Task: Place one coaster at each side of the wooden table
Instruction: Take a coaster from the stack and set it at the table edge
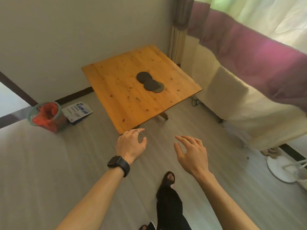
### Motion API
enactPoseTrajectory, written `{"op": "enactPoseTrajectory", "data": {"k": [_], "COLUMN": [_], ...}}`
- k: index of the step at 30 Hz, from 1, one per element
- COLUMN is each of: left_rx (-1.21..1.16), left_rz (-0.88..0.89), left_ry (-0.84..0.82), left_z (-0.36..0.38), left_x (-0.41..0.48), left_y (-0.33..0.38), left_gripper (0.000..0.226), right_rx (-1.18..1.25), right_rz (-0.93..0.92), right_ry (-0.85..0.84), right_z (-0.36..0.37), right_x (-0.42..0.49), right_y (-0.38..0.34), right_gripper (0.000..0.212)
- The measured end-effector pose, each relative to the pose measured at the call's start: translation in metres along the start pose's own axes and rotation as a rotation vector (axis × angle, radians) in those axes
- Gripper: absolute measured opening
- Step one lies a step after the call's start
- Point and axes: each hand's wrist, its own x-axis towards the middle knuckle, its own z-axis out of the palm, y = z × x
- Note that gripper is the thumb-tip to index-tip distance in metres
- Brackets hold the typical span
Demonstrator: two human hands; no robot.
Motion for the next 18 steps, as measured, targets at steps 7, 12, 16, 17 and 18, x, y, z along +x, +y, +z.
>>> {"op": "enactPoseTrajectory", "data": {"k": [7,12,16,17,18], "left_rx": [-0.031,-0.019,-0.015,-0.016,-0.013], "left_rz": [-0.101,-0.154,-0.186,-0.196,-0.203], "left_ry": [-0.029,-0.043,-0.075,-0.09,-0.106], "left_z": [0.026,0.039,0.06,0.066,0.071], "left_x": [0.128,0.213,0.27,0.284,0.295], "left_y": [0.011,0.024,0.022,0.021,0.02], "left_gripper": [0.039,0.039,0.041,0.041,0.041], "right_rx": [0.001,-0.027,-0.037,-0.038,-0.039], "right_rz": [-0.041,-0.05,-0.028,-0.02,-0.016], "right_ry": [-0.091,-0.184,-0.261,-0.277,-0.29], "right_z": [0.016,0.023,0.038,0.043,0.048], "right_x": [0.141,0.236,0.303,0.318,0.331], "right_y": [0.016,0.03,0.036,0.036,0.036], "right_gripper": [0.042,0.043,0.044,0.044,0.045]}}
